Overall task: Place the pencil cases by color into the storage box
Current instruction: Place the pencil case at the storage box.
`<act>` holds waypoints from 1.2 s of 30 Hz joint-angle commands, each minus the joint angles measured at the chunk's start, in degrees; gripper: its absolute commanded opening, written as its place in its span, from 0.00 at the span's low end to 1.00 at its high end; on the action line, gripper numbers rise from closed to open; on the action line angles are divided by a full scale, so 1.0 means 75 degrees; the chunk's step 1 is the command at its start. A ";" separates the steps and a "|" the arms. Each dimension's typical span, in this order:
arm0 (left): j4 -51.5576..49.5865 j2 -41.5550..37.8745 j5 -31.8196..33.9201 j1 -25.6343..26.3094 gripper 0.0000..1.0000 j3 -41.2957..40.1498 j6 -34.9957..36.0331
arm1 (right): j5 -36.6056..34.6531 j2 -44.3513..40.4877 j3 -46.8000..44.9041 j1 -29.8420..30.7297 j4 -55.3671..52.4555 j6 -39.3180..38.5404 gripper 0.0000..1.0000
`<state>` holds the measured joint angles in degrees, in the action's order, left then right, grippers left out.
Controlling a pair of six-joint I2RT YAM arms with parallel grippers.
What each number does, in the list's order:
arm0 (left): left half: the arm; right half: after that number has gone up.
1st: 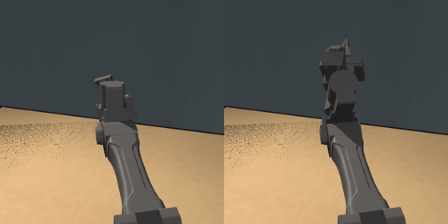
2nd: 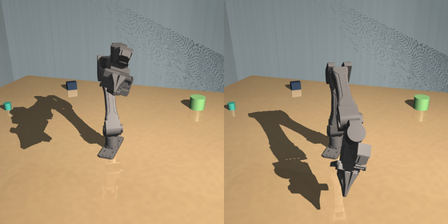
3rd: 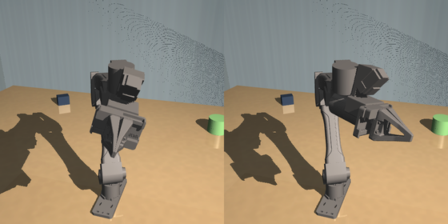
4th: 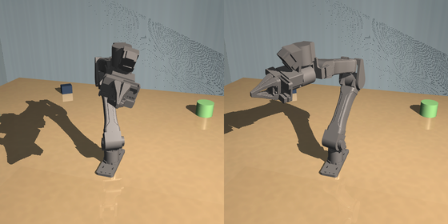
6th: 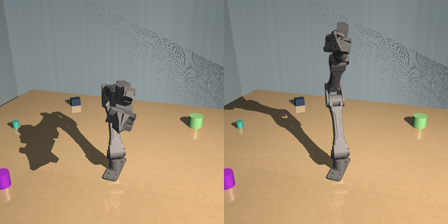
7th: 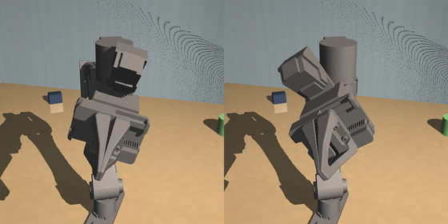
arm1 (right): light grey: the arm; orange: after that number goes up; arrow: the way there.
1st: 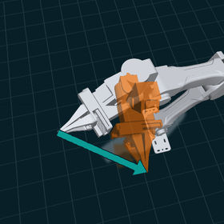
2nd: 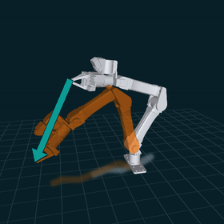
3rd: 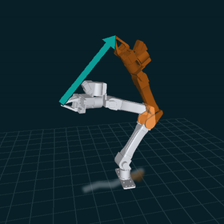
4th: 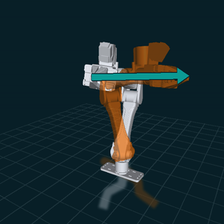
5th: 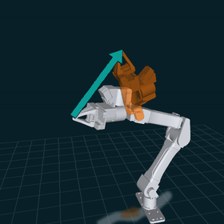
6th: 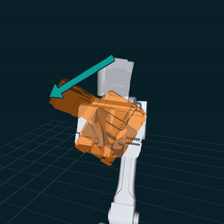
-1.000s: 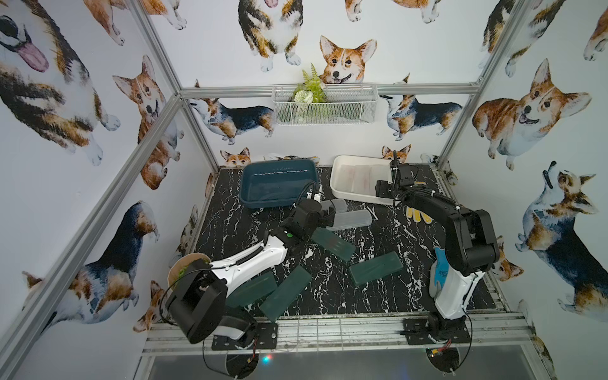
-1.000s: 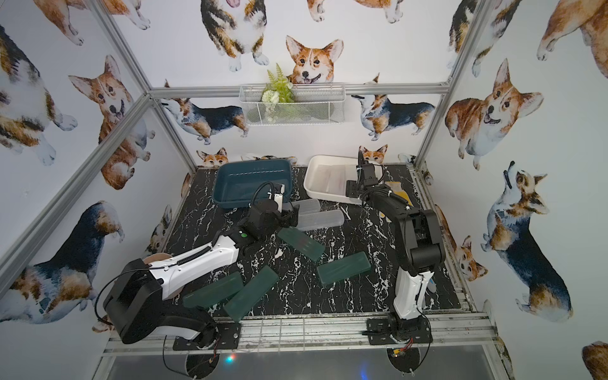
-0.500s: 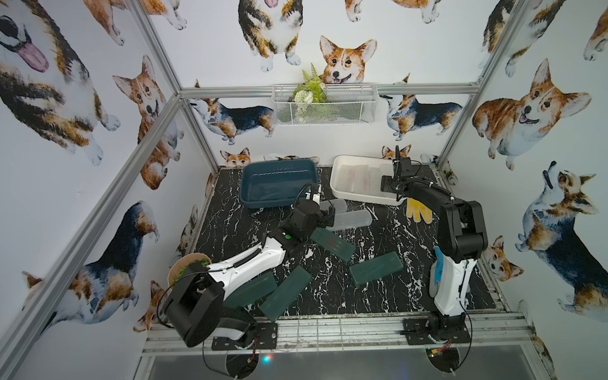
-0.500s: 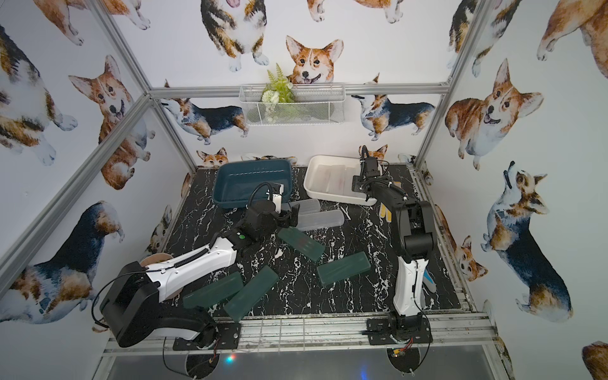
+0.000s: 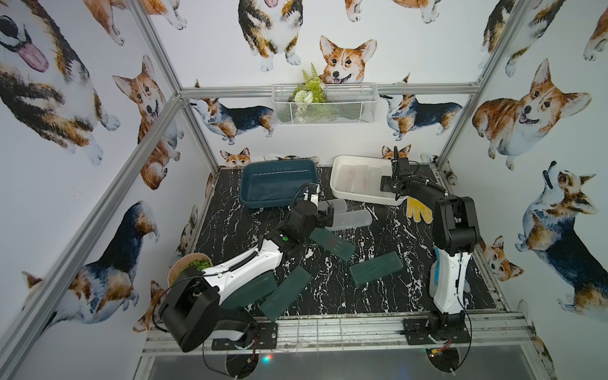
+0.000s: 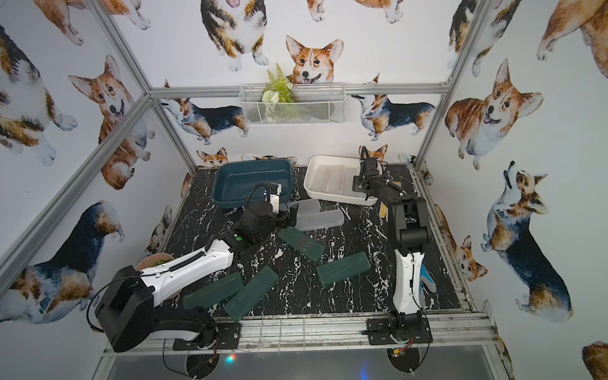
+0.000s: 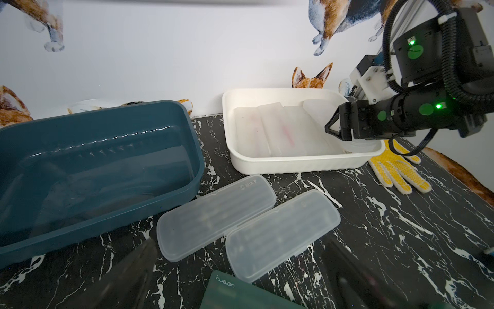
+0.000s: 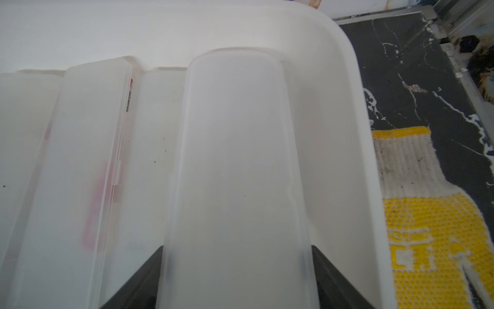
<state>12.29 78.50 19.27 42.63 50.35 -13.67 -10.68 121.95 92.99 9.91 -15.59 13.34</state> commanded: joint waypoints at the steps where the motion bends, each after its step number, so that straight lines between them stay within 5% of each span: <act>1: 0.0119 -0.0037 0.0090 -0.0004 1.00 0.0014 -0.0014 | -0.0163 0.0055 0.0094 -0.0021 0.0104 -0.0086 0.62; 15: -0.0068 -0.0254 0.0103 -0.0003 1.00 -0.0056 -0.0181 | 0.0126 0.0352 0.0547 -0.0287 -0.0644 0.0060 0.62; 29: -0.0321 -0.0666 0.0232 0.0003 1.00 -0.0573 -0.0578 | 0.0252 0.0498 0.0924 -0.0414 -0.1333 -0.0026 0.95; 36: -0.0855 -0.0798 0.0435 -0.0001 1.00 -0.0643 -0.0759 | 0.0176 -0.0117 0.0847 -0.0416 -0.1424 0.0100 1.00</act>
<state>8.12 73.01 21.08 42.68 45.80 -18.11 -8.64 123.90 99.46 6.98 -24.73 13.32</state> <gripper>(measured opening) 0.998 0.998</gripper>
